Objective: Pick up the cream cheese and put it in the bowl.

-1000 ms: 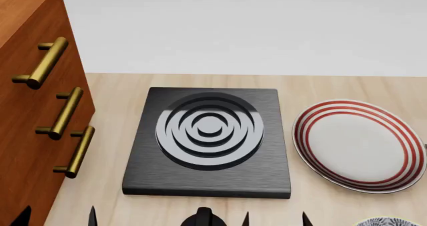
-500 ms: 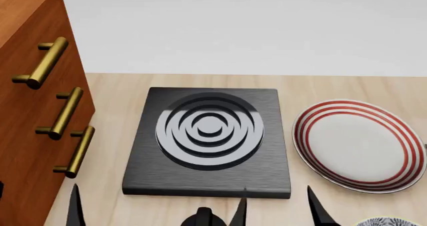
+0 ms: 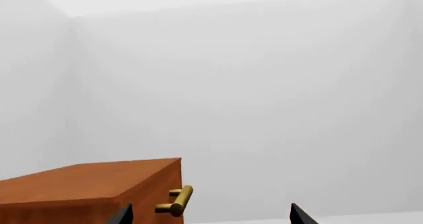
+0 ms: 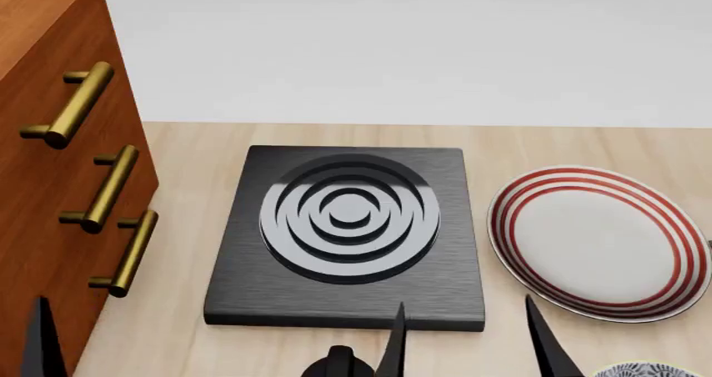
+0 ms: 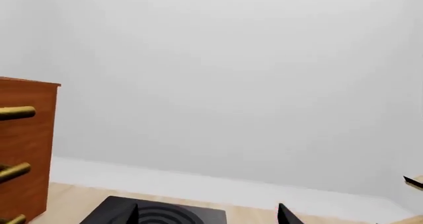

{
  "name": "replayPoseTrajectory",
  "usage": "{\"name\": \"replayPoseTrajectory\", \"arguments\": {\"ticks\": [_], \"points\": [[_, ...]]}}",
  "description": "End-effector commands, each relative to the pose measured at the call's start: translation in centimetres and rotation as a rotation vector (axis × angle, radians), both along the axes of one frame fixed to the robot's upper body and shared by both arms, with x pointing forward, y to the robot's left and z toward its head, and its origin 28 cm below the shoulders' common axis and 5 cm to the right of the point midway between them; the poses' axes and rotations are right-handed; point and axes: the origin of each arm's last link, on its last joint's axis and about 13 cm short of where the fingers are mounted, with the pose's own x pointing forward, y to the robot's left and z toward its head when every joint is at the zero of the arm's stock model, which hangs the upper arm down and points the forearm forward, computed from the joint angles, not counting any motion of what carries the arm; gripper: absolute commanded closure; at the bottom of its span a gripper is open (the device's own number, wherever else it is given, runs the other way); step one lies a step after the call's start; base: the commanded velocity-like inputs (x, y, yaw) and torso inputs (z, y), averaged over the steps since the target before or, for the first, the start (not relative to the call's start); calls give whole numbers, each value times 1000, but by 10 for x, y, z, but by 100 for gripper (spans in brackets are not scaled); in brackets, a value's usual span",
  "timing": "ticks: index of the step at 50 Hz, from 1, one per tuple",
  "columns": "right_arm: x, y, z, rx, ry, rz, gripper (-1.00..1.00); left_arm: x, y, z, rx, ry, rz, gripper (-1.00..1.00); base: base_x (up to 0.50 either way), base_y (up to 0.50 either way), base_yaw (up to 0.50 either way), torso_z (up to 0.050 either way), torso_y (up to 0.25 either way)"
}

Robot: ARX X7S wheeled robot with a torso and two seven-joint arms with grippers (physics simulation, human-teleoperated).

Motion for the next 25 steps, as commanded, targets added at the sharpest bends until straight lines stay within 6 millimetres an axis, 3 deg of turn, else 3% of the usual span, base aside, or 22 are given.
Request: {"name": "replayPoseTrajectory", "arguments": {"ticks": [1,25], "points": [[-13,1,8,1,-47,4,-100,-17,1,13,-3,-62,3,-100,0,0,0,0,0],[-12,0,5,7,-46,-15,-100,-17,2,13,-7,-59,3,-100,0,0,0,0,0]]}}
